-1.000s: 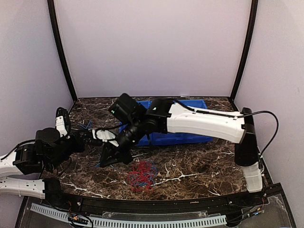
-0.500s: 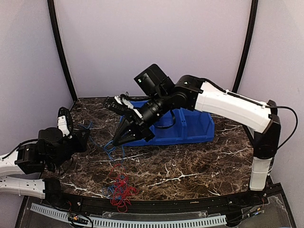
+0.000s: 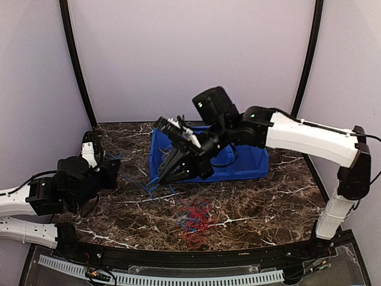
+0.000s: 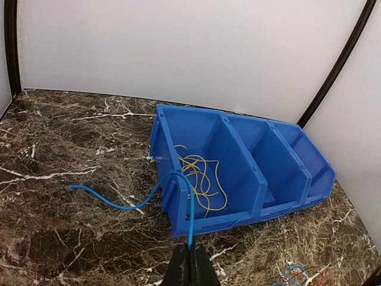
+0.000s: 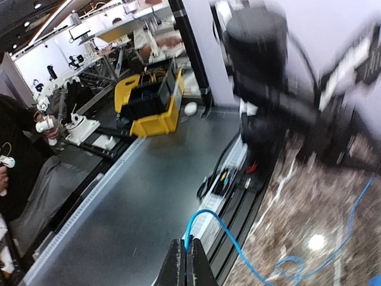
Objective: Untangle the cables
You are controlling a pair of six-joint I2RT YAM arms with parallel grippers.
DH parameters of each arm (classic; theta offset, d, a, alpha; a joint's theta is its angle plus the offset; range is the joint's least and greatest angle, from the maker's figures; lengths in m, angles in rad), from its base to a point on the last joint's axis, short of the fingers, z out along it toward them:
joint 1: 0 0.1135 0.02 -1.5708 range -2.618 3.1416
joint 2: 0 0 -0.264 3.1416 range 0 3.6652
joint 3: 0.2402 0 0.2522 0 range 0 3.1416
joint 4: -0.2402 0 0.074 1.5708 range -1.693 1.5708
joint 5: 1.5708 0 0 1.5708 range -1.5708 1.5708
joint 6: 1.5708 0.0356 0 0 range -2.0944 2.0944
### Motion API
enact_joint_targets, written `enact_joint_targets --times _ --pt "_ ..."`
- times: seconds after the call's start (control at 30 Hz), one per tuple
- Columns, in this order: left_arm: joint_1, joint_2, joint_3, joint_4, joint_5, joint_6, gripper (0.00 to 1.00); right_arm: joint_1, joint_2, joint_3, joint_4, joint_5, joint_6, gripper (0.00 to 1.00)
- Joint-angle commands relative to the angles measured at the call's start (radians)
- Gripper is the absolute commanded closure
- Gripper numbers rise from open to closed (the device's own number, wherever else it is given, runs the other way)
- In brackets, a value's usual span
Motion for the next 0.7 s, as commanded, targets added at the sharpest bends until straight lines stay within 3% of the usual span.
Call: enact_joint_targets --times 0.0,0.23,0.33,0.4,0.47,0.5,0.57,0.67 --pt "0.005 0.027 0.045 0.048 0.019 0.037 1.00 0.002 0.111 -0.173 0.071 -0.088 0.048 1.00" --pt "0.005 0.006 0.034 0.030 0.024 0.049 1.00 0.000 0.117 -0.132 0.052 -0.025 0.029 1.00" --pt "0.005 -0.028 0.029 0.111 0.102 0.172 0.99 -0.002 0.134 -0.084 0.018 0.025 0.017 1.00" --pt "0.005 -0.057 0.012 0.191 0.237 0.254 0.93 -0.004 0.143 -0.065 0.011 0.060 0.018 1.00" --pt "0.005 -0.075 -0.011 0.255 0.459 0.311 0.75 -0.004 0.148 -0.047 0.002 0.095 0.016 1.00" --pt "0.005 -0.072 -0.023 0.268 0.502 0.319 0.61 -0.005 0.149 -0.035 -0.003 0.116 0.015 1.00" --pt "0.005 -0.044 -0.024 0.283 0.602 0.325 0.54 -0.007 0.155 -0.011 -0.020 0.166 0.009 1.00" --pt "0.005 0.025 -0.026 0.321 0.743 0.327 0.51 -0.008 0.160 0.014 -0.034 0.220 0.000 1.00"
